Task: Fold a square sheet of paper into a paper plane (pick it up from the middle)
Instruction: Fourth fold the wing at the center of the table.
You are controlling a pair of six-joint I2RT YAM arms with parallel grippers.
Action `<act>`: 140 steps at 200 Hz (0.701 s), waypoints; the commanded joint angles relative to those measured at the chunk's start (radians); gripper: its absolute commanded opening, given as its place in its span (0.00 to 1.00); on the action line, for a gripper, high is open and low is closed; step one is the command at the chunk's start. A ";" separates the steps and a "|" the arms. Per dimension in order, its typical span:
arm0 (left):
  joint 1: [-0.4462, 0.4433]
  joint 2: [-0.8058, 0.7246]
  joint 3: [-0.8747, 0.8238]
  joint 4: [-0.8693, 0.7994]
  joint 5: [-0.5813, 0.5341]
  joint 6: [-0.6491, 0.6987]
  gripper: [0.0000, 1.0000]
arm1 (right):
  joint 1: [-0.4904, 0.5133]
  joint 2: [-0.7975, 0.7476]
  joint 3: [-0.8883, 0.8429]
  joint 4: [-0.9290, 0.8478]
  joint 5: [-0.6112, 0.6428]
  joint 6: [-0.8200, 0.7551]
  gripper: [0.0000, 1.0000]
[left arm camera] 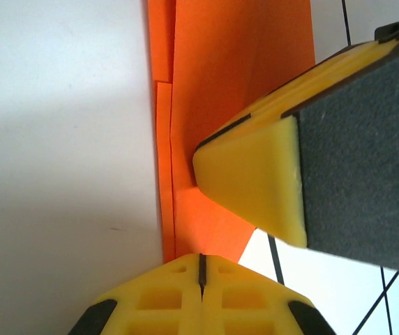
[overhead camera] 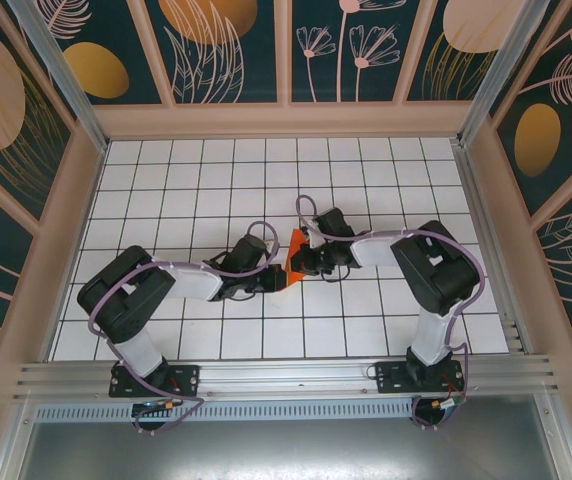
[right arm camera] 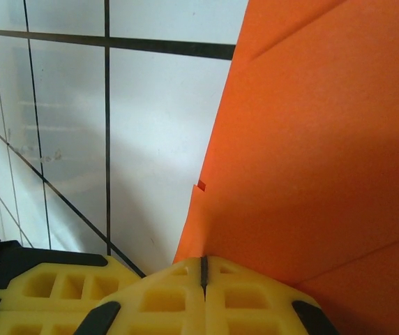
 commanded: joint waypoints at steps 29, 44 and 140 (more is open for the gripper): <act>-0.005 -0.014 -0.103 -0.146 -0.002 0.011 0.00 | -0.194 0.076 0.050 -0.022 0.105 -0.061 0.00; -0.005 -0.022 -0.106 -0.140 0.007 0.015 0.00 | -0.238 0.098 0.084 -0.041 0.110 -0.068 0.00; -0.005 -0.088 -0.046 -0.123 0.015 0.034 0.00 | -0.297 0.025 0.157 -0.101 0.110 -0.061 0.00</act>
